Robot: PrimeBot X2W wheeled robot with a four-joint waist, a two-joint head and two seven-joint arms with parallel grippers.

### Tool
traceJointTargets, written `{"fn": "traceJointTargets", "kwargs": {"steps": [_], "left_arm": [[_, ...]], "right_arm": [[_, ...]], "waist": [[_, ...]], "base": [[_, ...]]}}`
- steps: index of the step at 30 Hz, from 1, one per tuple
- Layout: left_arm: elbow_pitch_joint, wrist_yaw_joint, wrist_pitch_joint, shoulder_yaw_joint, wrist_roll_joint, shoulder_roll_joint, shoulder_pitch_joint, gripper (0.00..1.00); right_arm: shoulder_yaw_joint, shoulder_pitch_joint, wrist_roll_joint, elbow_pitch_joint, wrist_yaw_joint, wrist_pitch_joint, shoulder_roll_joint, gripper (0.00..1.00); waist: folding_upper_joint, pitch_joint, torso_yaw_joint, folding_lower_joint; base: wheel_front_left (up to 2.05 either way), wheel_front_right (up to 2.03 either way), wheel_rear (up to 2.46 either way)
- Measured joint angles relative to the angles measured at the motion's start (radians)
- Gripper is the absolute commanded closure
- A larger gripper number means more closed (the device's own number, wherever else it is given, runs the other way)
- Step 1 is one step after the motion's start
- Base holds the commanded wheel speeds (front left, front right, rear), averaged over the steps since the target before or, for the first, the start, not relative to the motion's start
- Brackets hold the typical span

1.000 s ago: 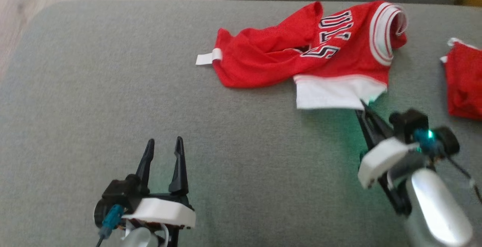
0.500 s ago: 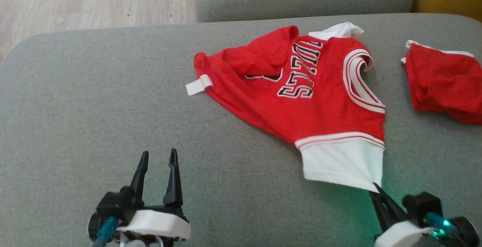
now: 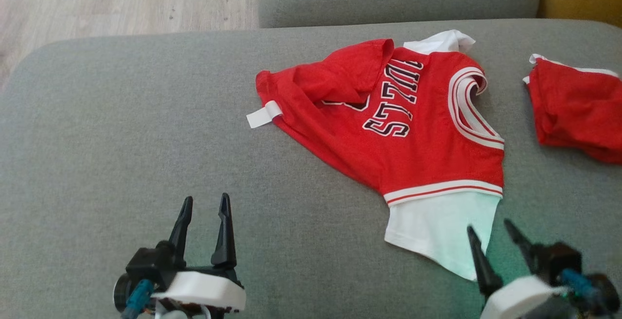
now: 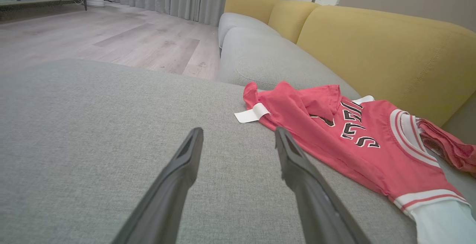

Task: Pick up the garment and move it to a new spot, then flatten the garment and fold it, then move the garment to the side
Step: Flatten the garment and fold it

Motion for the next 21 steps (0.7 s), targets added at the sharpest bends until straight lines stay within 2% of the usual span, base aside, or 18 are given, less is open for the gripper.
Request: {"fn": "traceJointTargets", "kwargs": {"steps": [10, 21], "left_arm": [[-0.003, 0.009, 0.000, 0.000, 0.000, 0.002, 0.000, 0.00], [0.006, 0.006, 0.037, -0.033, 0.013, 0.002, -0.050, 0.00]], "right_arm": [[-0.027, -0.063, 0.004, -0.110, 0.000, -0.035, 0.015, 0.00], [-0.016, -0.142, 0.076, -0.109, 0.000, -0.083, 0.016, 0.00]], "waist": [[0.0000, -0.033, -0.005, 0.0000], [0.0000, 0.004, -0.010, 0.0000]], "base": [[0.00, 0.00, 0.00], [0.00, 0.00, 0.00]]}}
